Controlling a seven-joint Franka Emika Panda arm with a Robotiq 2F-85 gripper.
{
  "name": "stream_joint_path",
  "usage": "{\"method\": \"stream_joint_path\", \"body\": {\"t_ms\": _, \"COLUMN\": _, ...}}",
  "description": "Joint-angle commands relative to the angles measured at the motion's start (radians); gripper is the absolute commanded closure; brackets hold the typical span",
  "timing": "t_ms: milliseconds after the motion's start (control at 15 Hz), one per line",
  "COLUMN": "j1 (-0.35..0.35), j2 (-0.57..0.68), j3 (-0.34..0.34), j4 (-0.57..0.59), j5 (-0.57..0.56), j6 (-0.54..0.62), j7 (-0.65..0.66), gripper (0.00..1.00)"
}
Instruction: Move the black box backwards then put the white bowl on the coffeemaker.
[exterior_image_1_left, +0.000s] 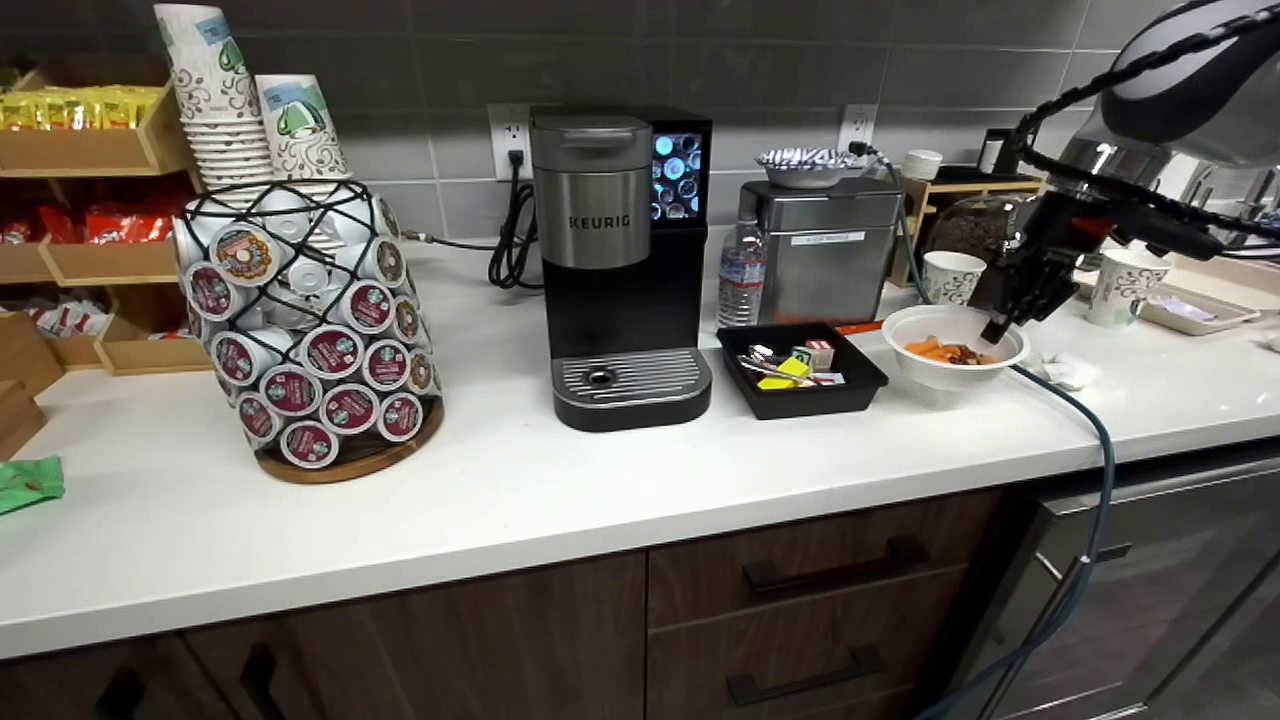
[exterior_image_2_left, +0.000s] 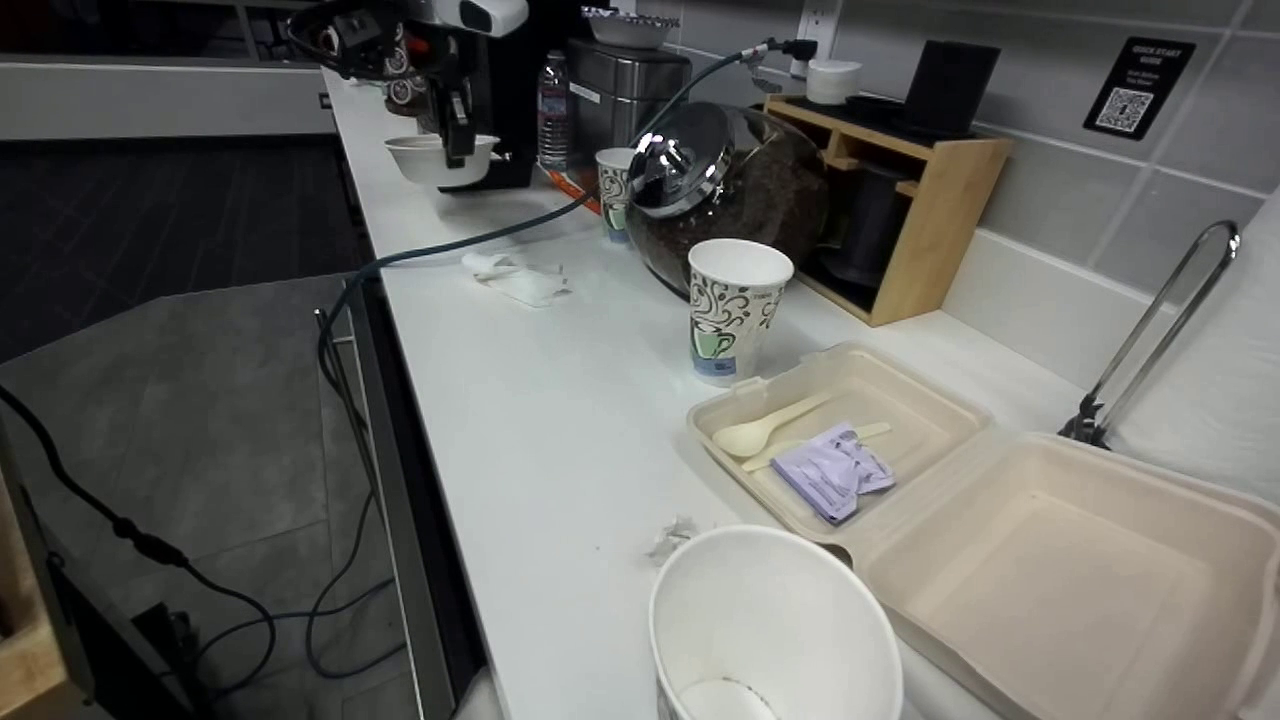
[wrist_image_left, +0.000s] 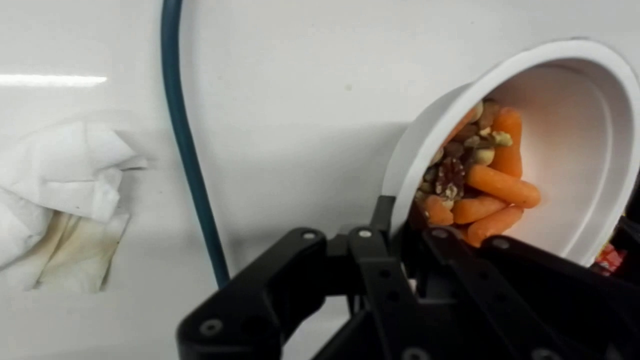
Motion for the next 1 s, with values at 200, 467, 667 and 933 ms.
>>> {"method": "stream_joint_path", "body": {"t_ms": 200, "j1": 0.050, "j2": -0.078, "j3": 0.020, "j4": 0.033, "j5": 0.035, "j6": -0.145, "j7": 0.081, "gripper": 0.98}}
{"method": "stream_joint_path", "body": {"t_ms": 467, "j1": 0.102, "j2": -0.087, "j3": 0.062, "j4": 0.027, "j5": 0.072, "j6": -0.163, "j7": 0.098, "gripper": 0.98}}
{"method": "stream_joint_path", "body": {"t_ms": 667, "j1": 0.127, "j2": -0.083, "j3": 0.081, "j4": 0.027, "j5": 0.064, "j6": -0.183, "j7": 0.069, "gripper": 0.98}}
{"method": "stream_joint_path", "body": {"t_ms": 933, "j1": 0.135, "j2": -0.073, "j3": 0.081, "j4": 0.034, "j5": 0.049, "j6": -0.158, "j7": 0.088, "gripper": 0.93}}
